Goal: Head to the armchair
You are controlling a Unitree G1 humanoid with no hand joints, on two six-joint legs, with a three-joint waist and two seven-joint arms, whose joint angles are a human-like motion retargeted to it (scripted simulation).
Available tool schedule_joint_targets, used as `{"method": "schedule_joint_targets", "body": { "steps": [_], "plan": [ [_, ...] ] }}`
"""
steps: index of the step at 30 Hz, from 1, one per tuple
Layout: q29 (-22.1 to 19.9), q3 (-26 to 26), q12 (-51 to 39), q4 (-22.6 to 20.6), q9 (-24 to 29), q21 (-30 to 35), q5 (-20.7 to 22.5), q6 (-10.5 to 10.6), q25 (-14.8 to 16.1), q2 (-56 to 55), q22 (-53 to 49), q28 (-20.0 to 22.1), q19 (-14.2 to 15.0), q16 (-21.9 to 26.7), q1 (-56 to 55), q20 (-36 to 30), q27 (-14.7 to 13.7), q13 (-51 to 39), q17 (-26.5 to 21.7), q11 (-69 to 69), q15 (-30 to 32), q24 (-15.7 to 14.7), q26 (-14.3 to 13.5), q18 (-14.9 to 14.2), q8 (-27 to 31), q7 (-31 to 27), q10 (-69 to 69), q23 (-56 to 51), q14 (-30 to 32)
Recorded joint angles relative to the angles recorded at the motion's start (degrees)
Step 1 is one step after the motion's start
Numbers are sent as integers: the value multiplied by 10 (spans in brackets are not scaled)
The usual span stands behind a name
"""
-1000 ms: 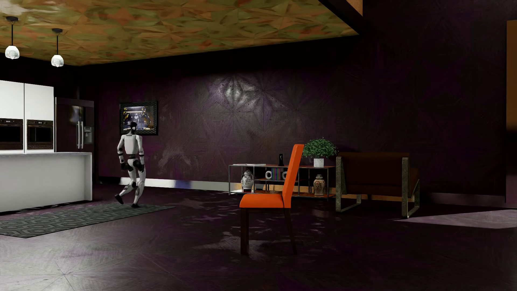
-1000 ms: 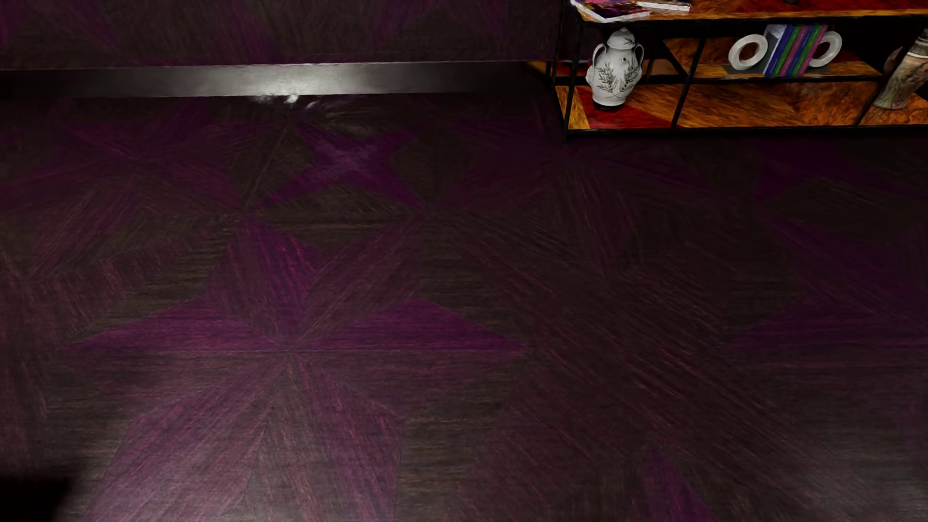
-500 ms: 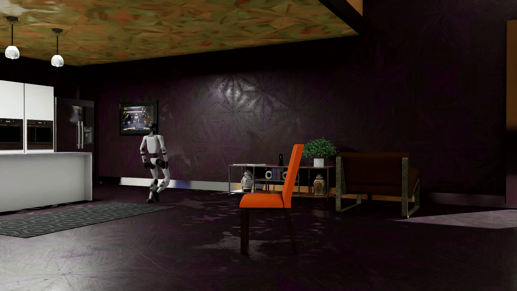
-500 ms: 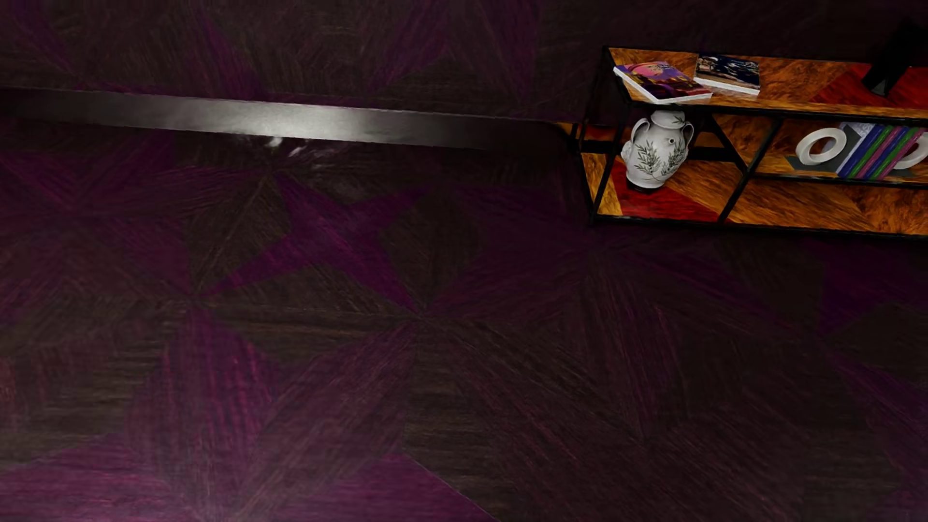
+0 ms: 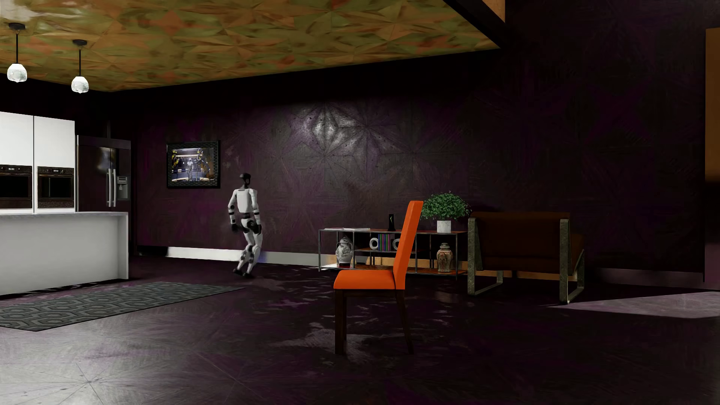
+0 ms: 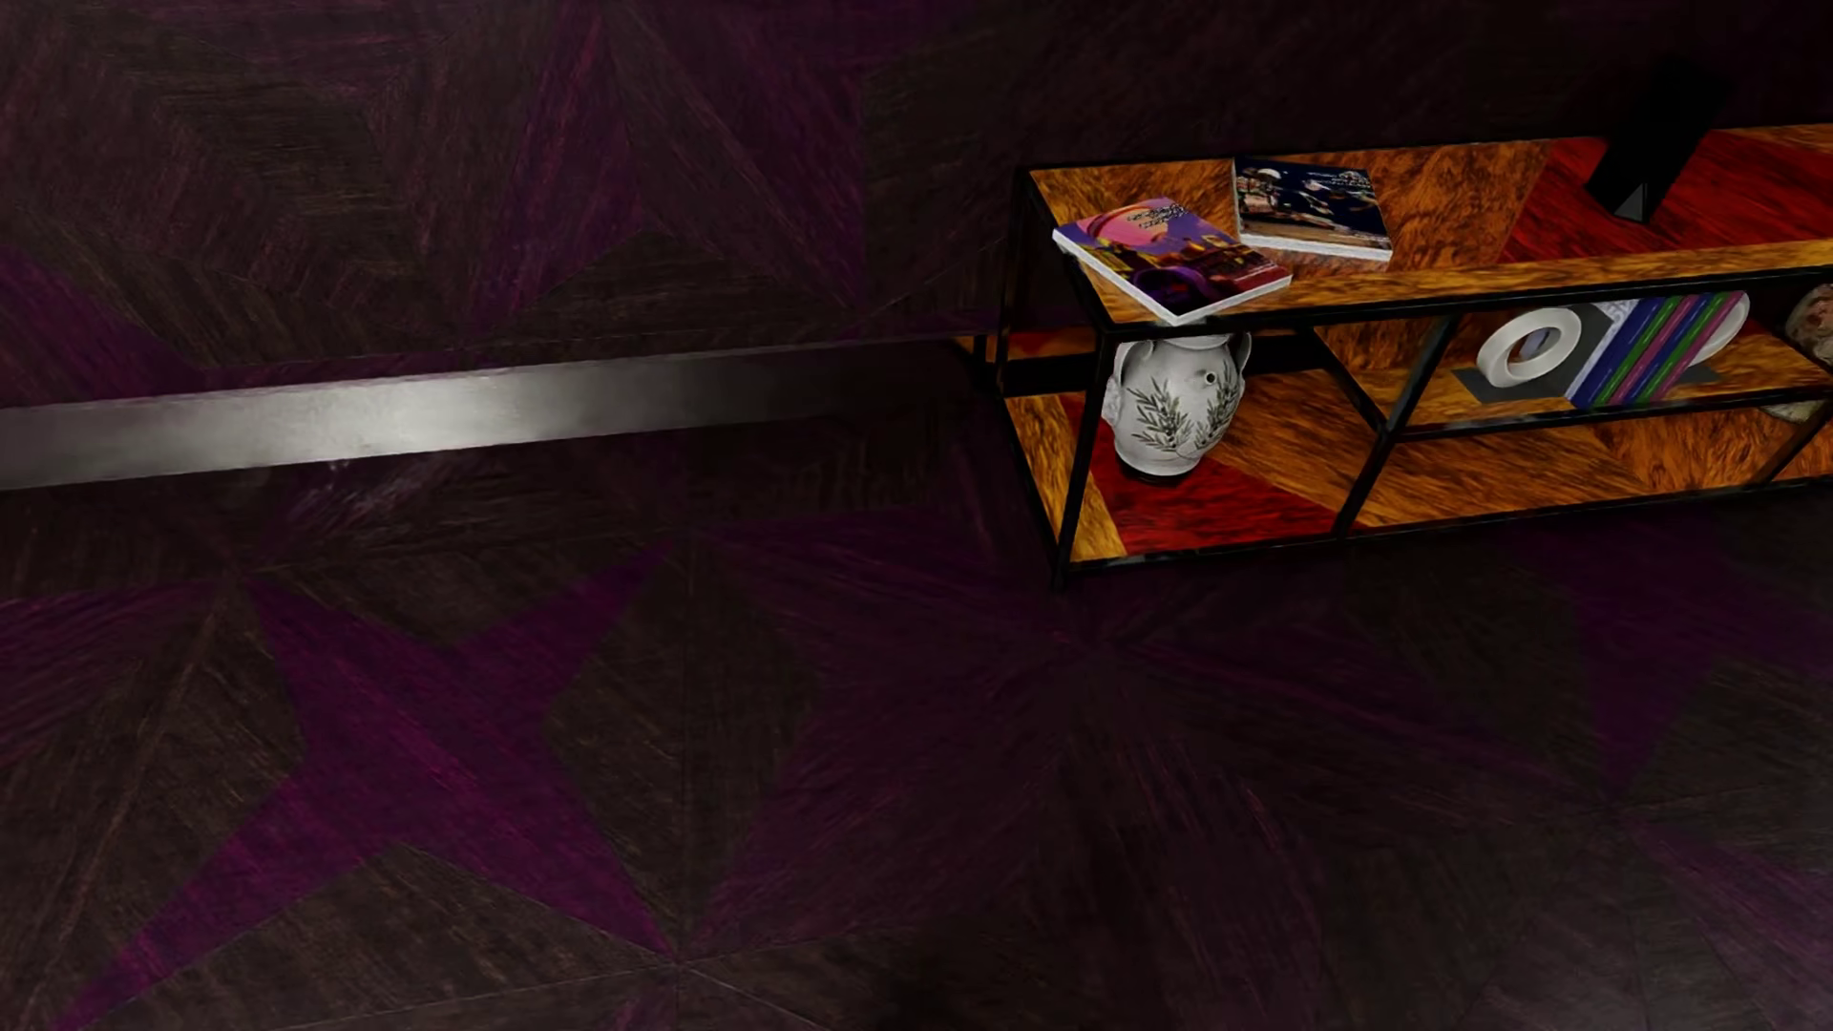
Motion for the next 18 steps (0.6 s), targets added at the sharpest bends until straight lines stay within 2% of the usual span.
{"method": "schedule_joint_targets", "body": {
  "steps": [1, 2, 3, 4, 5, 6, 7, 8, 9, 10, 12, 14, 16, 18],
  "plan": [
    [0, 14, 18, 3, -6, -17, -3, -13, 0, 31, -2, 0, 0, 4, -14, 12, 0, -12, 0, -15, -37, 0, 0, 0, 0, 0, -124, -15, 25],
    [0, 22, 31, 7, -9, -37, -3, -20, 0, 59, -2, 0, 0, 5, -17, 6, 0, -23, -4, -23, -71, 0, 0, 0, 0, 0, -232, -35, 161],
    [0, 30, 45, 16, -25, -56, -12, -29, 0, 63, 1, 0, 0, 4, -49, 11, 0, -33, -12, -12, -110, 0, 0, 0, 0, 0, -262, -52, 324],
    [0, 41, 59, 31, -29, -69, -12, -26, 0, 91, 3, 0, 0, 3, -58, 7, 0, -40, -21, -2, -150, 0, 0, 0, 0, 0, -243, -68, 365],
    [0, 55, 73, 37, -21, -73, -12, -26, 0, 125, 1, 0, 0, 2, -43, 14, 0, -43, -27, 21, -170, 0, 0, 0, 0, 0, -192, -81, 294],
    [0, 69, 65, 22, -21, -83, -22, -38, 0, 114, 13, 0, 0, 4, -32, -3, 0, -47, -24, 69, -145, 0, 0, 0, 0, 0, -171, -84, 206],
    [0, 83, 50, 24, -17, -105, -33, -50, 0, 85, 27, 0, 0, 5, -14, -9, 0, -54, -3, 134, -73, 0, 0, 0, 0, 0, -149, -70, 145],
    [0, 83, 28, 38, -5, -77, -40, -60, 0, 55, 34, 0, 0, 17, 10, -16, 0, -65, 4, 172, 17, 0, 0, 0, 0, 0, -146, -76, 113],
    [0, 64, 13, 43, -5, -54, -55, -70, 0, 23, 41, 0, 0, 25, 33, -11, 0, -72, 18, 191, 79, 0, 0, 0, 0, 0, -159, -66, 90],
    [0, 44, 7, 60, -6, -46, -66, -72, 0, -20, 30, 0, 0, 28, 55, 13, 0, -64, 22, 203, 97, 0, 0, 0, 0, 0, -170, -78, 74],
    [0, 18, 1, 86, -17, -12, -87, -62, 0, -103, 0, 0, 0, 30, 108, 16, 0, -41, 28, 194, 69, 0, 0, 0, 0, 0, -184, -66, 38],
    [0, -23, 4, 92, -18, 10, -119, -51, 0, -158, -40, 0, 0, 28, 167, 26, 0, -11, 30, 135, 57, 0, 0, 0, 0, 0, -195, -31, 1],
    [0, -55, -4, 80, -25, 13, -135, -38, 0, -212, -71, 0, 0, 23, 228, 22, 0, 22, 24, 50, 31, 0, 0, 0, 0, 0, -217, -5, -24],
    [0, -89, -24, 57, -29, 38, -149, -31, 0, -254, -93, 0, 0, 27, 275, 22, 0, 49, 13, -6, -52, 0, 0, 0, 0, 0, -234, 28, -53]
  ]
}}
